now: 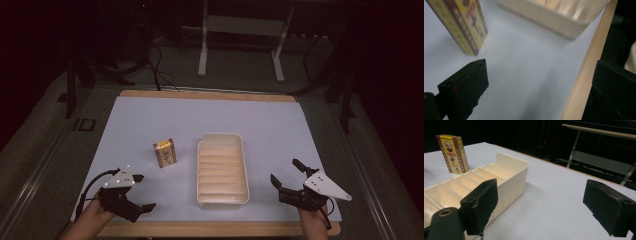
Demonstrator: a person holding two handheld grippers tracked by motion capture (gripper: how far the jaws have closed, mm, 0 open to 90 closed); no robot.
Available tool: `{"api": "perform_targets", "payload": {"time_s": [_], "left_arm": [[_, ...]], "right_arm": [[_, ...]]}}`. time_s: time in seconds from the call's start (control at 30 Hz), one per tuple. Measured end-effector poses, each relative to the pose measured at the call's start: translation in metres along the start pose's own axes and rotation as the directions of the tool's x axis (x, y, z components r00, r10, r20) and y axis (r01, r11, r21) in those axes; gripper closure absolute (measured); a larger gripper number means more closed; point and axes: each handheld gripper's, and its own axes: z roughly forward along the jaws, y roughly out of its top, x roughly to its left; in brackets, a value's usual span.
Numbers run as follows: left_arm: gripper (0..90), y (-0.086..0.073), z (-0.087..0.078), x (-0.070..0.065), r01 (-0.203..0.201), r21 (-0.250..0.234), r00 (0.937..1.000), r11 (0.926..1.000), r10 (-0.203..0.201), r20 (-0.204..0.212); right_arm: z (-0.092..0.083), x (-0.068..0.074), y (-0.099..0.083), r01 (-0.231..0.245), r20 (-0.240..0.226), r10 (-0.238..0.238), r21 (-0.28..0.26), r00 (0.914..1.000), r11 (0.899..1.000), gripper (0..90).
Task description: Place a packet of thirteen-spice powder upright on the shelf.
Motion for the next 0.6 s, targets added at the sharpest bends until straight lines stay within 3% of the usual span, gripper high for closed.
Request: {"api": "perform_targets", "payload": {"time_s": [0.07, 0.1, 0.17, 0.23, 0.33, 0.5, 0.6], "left_arm": [[0.7, 0.001, 0.002, 0.001, -0.010, 0.049, 0.9999, 0.9987, 0.010, -0.009], [0.7, 0.001, 0.002, 0.001, -0.010, 0.049, 0.9999, 0.9987, 0.010, -0.009], [0.7, 0.002, 0.004, 0.001, -0.015, 0.122, 0.9999, 0.9924, 0.016, -0.006], [0.7, 0.004, 0.004, 0.000, -0.030, 0.167, 0.9994, 0.9855, 0.033, -0.014], [0.7, 0.007, 0.003, 0.001, -0.031, 0.225, 0.9995, 0.9739, 0.030, 0.008], [0.7, 0.010, -0.001, 0.004, -0.053, 0.292, 0.9986, 0.9548, 0.051, 0.016], [0.7, 0.012, -0.004, 0.006, -0.057, 0.311, 0.9981, 0.9486, 0.048, 0.037]], "right_arm": [[0.001, 0.001, 0.000, 0.003, -0.001, -0.003, 0.005, 1.0000, 1.000, 12.5], [0.001, 0.001, 0.000, 0.003, -0.001, -0.003, 0.005, 1.0000, 1.000, 12.5], [0.001, 0.003, 0.000, 0.007, -0.013, -0.006, 0.010, 0.9999, 1.000, 12.5], [0.002, 0.004, 0.000, 0.013, -0.020, -0.012, 0.016, 0.9997, 1.000, 12.6], [0.003, 0.005, 0.000, 0.016, -0.028, -0.016, 0.020, 0.9995, 1.000, 12.6], [0.002, 0.007, 0.000, 0.019, -0.039, -0.018, 0.018, 0.9991, 1.000, 12.6], [0.002, 0.007, 0.000, 0.019, -0.041, -0.019, 0.017, 0.9990, 1.000, 12.5]]}}
